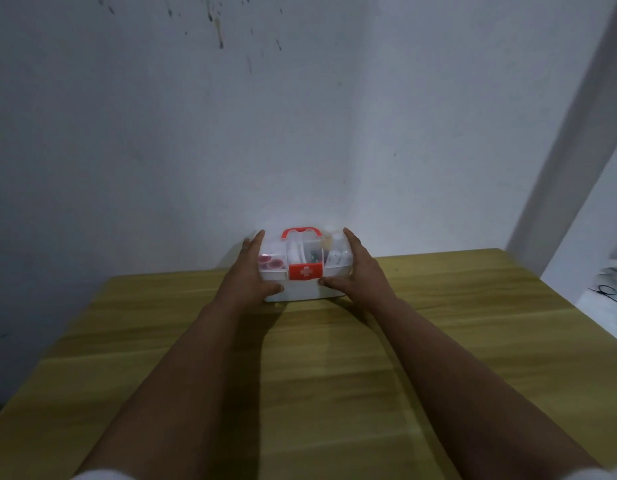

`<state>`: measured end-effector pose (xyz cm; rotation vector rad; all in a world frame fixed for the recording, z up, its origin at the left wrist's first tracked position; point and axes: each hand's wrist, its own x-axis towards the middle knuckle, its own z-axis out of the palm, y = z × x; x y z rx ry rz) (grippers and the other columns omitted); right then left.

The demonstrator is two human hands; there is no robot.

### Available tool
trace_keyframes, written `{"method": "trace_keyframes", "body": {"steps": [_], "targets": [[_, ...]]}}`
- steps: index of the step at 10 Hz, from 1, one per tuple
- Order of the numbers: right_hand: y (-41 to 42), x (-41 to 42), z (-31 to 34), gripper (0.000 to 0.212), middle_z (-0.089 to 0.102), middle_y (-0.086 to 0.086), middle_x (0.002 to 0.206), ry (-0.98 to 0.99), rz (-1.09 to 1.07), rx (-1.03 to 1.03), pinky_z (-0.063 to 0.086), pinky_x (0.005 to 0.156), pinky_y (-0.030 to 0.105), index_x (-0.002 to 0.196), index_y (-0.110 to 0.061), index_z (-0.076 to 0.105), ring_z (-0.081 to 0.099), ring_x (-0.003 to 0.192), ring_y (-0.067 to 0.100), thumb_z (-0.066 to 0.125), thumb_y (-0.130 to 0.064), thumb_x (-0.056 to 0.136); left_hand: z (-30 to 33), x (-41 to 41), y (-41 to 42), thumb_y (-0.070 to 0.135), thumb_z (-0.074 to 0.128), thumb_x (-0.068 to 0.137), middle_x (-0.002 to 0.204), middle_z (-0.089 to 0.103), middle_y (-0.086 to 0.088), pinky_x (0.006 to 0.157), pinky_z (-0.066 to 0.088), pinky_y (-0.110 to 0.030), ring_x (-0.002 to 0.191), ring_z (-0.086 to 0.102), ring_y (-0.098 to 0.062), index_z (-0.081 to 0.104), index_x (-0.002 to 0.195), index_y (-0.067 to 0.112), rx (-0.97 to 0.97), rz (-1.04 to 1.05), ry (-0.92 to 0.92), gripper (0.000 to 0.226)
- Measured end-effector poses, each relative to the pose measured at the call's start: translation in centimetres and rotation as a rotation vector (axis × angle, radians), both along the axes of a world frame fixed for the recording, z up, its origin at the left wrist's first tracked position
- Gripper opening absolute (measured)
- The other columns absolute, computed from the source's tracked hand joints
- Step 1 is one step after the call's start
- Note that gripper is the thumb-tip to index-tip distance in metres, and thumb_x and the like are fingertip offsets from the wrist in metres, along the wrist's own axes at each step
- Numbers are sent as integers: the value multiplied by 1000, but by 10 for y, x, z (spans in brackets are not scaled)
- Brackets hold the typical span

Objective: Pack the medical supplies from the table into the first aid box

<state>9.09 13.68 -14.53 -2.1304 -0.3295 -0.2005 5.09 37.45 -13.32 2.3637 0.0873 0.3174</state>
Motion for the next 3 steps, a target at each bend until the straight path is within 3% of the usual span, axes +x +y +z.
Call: {"method": "trace_keyframes", "body": {"steps": [1,2,3], "targets": [[2,-20,14,141,29,6,165,9,-40,-99,45,111,45,164,-29,-4,38,147,27,95,-43,65,6,-15,-9,20,91,79,176,-1,-6,114,41,-48,159,18,-29,2,167,35,70,50,37,126],[3,-41,18,122,45,1,153,-43,-52,-158,53,103,53,157,-29,20,47,138,25,91,-55,61,13,-40,-18,33,84,86,176,4,-5,113,42,-52,158,21,-33,13,167,31,221,134,21,108],[-2,-63,24,97,55,-3,143,-94,-38,-196,54,101,49,147,-32,40,54,129,22,85,-59,65,25,-67,-27,39,80,88,172,24,-7,109,47,-50,152,35,-31,29,164,27,310,162,-39,92]]}}
